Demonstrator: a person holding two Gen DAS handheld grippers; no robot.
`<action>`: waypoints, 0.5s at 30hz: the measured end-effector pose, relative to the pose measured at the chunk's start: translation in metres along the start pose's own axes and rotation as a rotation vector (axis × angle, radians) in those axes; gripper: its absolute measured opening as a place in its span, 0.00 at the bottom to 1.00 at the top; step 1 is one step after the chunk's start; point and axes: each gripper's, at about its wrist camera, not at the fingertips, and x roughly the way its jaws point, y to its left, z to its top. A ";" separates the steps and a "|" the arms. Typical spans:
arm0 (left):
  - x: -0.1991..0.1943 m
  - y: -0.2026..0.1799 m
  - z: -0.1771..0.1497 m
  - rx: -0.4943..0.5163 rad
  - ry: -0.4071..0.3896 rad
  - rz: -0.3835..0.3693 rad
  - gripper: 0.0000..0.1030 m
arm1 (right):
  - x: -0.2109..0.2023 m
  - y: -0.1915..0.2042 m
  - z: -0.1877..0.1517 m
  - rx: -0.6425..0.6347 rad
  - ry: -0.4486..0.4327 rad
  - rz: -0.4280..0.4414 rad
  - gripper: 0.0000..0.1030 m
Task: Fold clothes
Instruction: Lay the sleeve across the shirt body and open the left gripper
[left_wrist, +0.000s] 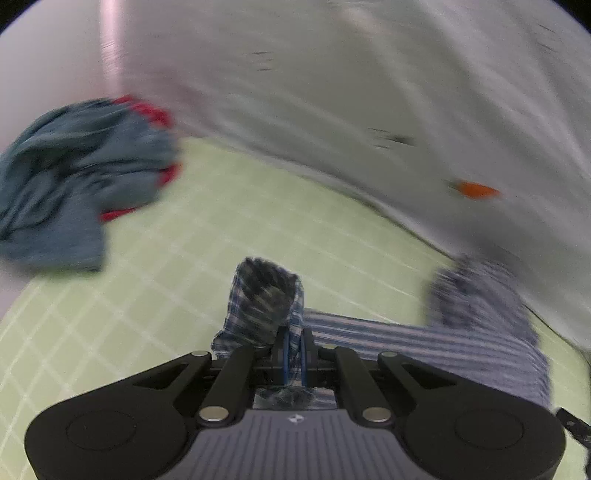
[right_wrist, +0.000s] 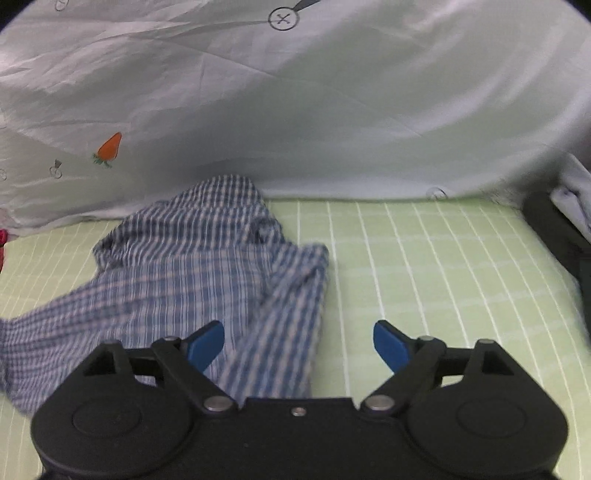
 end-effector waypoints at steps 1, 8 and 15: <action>-0.002 -0.013 -0.004 0.031 0.002 -0.026 0.06 | -0.006 -0.003 -0.006 0.012 0.000 -0.005 0.87; -0.006 -0.098 -0.045 0.221 0.107 -0.230 0.06 | -0.045 -0.021 -0.041 0.109 0.012 -0.017 0.87; 0.009 -0.126 -0.088 0.286 0.313 -0.314 0.37 | -0.064 -0.022 -0.058 0.125 0.008 -0.018 0.87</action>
